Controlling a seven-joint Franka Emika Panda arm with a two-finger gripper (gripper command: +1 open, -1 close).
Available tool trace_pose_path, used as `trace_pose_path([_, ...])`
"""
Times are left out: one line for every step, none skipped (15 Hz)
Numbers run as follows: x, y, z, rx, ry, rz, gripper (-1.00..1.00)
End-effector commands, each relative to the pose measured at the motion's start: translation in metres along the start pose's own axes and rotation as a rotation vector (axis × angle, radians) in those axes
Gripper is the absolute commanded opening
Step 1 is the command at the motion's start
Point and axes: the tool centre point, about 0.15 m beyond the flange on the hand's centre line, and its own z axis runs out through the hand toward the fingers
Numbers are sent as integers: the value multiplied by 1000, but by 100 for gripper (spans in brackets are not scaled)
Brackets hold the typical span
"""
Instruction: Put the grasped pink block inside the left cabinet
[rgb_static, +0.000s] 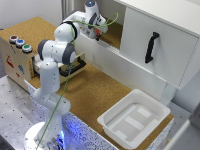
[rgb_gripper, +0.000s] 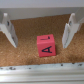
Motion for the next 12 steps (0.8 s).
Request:
trace_pose_path([-98,-9,-75,-18,121,23,100])
trace_pose_path([-111,-10,-82,-14,106,37,100])
trace_pose_path([-122,-10,-88,4,82,48,100])
trace_pose_path([-135,-11,-97,19,52,54,100])
trace_pose_path([-149,-13,-105,52,-6,52,100])
trace_pose_path([-158,-10,-112,94,-61,49,100])
trace_pose_path([-173,-12,-115,154,-135,25,100])
trace_pose_path([-185,-16,-119,186,-189,-17,100])
trace_pose_path([-198,-22,-121,232,-245,-51,100])
trace_pose_path([-213,-29,-125,284,-282,-78,100])
trace_pose_path([-224,-38,-126,322,-343,-122,100])
trace_pose_path([-232,-46,-126,344,-386,-158,100])
